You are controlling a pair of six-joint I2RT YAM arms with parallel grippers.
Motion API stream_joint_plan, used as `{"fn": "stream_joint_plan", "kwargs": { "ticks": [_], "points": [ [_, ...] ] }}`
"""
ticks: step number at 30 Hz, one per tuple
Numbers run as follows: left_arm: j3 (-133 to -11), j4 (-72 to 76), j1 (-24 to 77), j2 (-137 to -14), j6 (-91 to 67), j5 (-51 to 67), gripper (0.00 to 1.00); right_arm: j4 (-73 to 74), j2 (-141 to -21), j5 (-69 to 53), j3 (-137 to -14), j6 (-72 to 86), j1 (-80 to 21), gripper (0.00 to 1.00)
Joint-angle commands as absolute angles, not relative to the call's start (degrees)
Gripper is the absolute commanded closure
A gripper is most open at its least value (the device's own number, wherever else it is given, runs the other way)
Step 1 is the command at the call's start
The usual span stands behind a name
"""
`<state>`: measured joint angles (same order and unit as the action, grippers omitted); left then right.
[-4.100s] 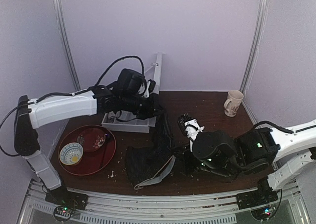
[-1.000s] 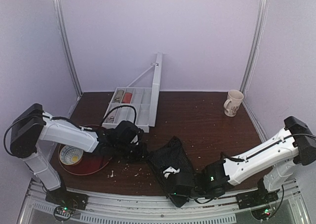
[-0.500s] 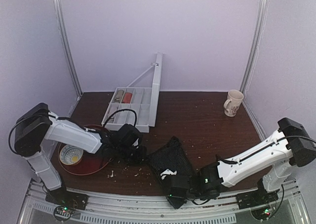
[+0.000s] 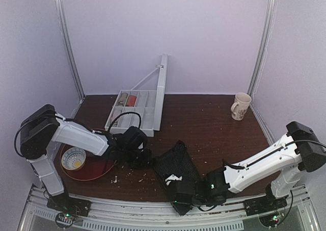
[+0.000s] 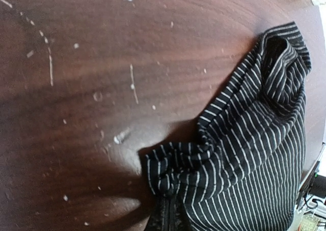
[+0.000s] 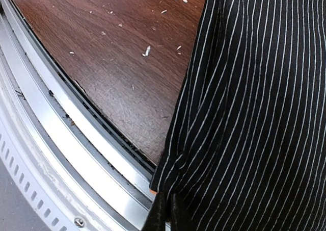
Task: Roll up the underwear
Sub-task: Fold the underwear at the center of the board.
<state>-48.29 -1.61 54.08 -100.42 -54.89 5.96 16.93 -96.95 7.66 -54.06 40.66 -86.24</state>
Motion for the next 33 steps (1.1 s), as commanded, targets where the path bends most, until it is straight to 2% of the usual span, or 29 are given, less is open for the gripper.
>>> {"fn": "stream_joint_plan", "kwargs": {
  "ticks": [1,18,33],
  "points": [
    [-49.48,-4.88,52.43,-101.60,-54.04,3.90,1.00,19.46,-94.78,8.78,-54.31,39.90,-86.48,1.00],
    [-55.18,-11.16,51.02,-95.53,-52.83,5.25,1.00,19.26,-93.10,10.66,-57.83,37.53,-86.41,1.00],
    [-55.22,-11.86,51.00,-99.24,-51.95,4.22,1.00,15.54,-97.93,9.43,-57.66,37.49,-85.84,1.00]
  ]
}}
